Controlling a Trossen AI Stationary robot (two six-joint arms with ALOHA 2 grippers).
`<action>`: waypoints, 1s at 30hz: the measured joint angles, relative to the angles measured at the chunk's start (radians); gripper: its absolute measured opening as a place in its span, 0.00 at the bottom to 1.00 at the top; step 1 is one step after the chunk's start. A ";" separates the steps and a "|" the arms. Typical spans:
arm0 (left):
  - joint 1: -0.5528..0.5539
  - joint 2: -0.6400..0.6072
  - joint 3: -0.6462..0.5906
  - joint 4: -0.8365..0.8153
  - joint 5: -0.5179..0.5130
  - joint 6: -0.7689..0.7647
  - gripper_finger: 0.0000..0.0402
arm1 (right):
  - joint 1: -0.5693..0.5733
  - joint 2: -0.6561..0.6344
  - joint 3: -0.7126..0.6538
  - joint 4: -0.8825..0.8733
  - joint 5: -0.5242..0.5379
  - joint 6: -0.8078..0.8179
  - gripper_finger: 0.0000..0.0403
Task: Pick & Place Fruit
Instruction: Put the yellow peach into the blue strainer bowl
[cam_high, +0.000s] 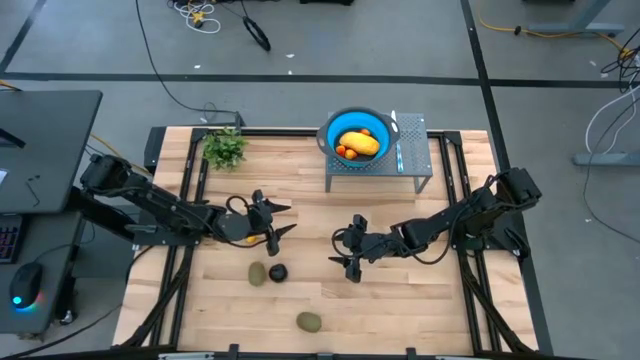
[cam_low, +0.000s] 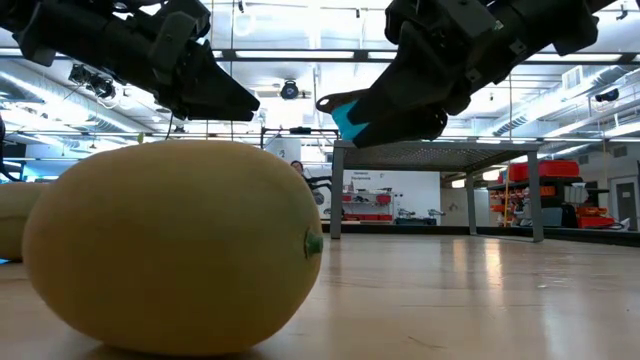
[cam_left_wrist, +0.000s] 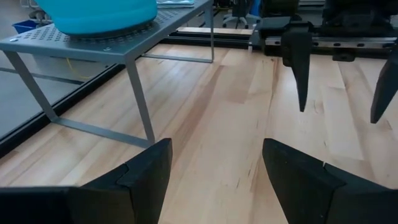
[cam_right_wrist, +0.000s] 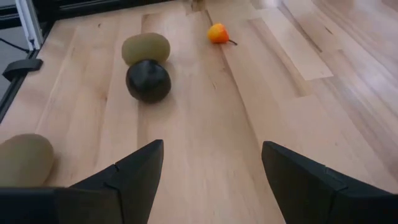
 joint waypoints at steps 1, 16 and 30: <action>0.000 0.000 0.000 0.000 0.000 -0.001 0.64 | 0.000 0.000 0.000 0.005 0.000 0.000 0.70; 0.059 0.000 0.001 0.142 0.110 -0.041 0.64 | 0.000 -0.001 0.000 0.021 -0.001 0.000 0.70; 0.061 -0.004 0.015 -0.119 0.359 -0.310 0.64 | 0.000 -0.001 0.000 0.021 -0.001 0.000 0.70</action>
